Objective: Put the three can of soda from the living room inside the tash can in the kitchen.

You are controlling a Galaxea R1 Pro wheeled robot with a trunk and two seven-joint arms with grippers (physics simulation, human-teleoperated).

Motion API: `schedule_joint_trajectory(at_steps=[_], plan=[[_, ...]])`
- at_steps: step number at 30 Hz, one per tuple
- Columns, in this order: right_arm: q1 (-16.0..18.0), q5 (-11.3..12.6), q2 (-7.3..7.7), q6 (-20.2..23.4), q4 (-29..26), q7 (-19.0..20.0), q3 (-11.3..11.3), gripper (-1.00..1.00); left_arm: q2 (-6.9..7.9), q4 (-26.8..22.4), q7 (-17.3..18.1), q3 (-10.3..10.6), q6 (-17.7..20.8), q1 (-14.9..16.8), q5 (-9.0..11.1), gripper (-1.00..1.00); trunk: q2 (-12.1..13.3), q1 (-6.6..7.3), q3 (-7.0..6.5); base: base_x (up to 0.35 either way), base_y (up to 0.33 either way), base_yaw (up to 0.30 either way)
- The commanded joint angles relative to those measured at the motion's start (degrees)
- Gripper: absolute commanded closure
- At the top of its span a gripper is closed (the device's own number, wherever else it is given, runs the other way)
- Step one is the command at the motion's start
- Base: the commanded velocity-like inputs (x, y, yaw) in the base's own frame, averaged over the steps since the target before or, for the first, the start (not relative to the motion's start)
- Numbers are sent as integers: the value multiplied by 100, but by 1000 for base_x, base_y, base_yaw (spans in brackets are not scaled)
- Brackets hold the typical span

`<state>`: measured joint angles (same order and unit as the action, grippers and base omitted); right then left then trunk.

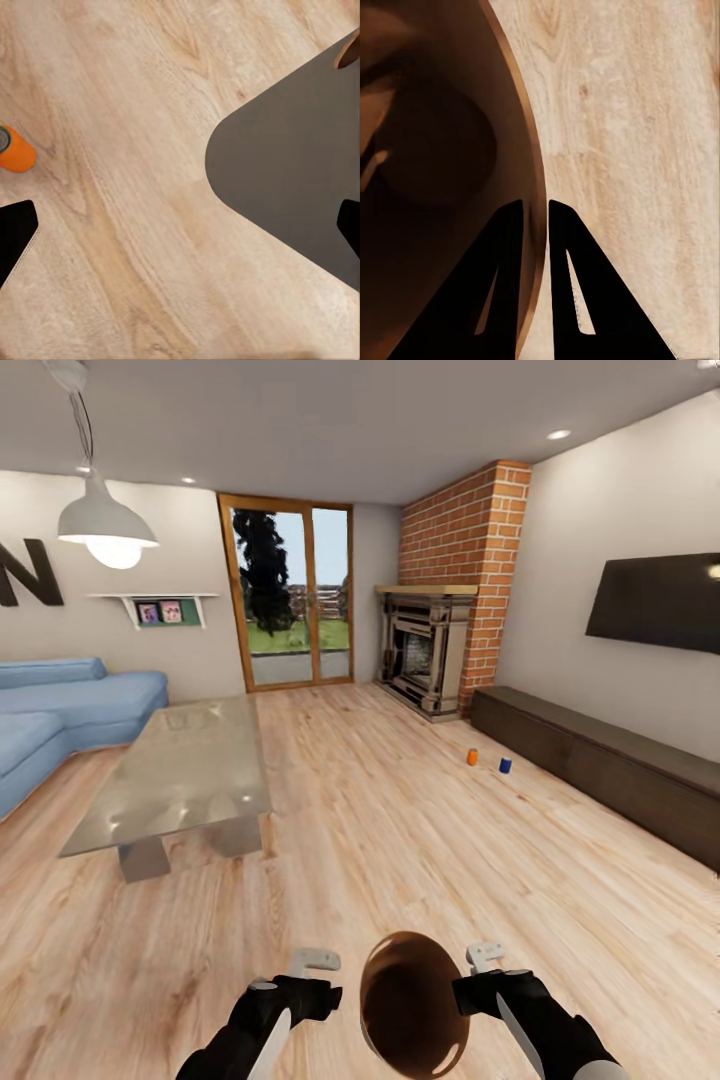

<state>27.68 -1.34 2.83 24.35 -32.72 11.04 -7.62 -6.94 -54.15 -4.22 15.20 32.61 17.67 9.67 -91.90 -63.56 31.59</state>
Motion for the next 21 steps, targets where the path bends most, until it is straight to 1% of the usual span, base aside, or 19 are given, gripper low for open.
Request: schedule_joint_trajectory(at_steps=[1, 7, 17, 21], plan=[[2, 81, -2, 8, -6, 38, 7, 100, 0, 1, 0, 0, 0, 0, 0, -100, 0, 0, -1, 97, 308, -186], [1, 81, -2, 7, -6, 38, 6, 100, 0, 0, 0, 0, 0, 0, 0, -100, 0, 0, -1, 84, 315, -68], [1, 81, -2, 8, -6, 38, 6, 100, 0, 0, -3, 0, 0, 0, 0, -100, 0, 0, -1, 71, 329, -8], [1, 81, -2, 8, -6, 38, 6, 100, 0, 0, 0, 0, -2, 0, 3, -100, 0, 0, -1, 77, 216, 0]])
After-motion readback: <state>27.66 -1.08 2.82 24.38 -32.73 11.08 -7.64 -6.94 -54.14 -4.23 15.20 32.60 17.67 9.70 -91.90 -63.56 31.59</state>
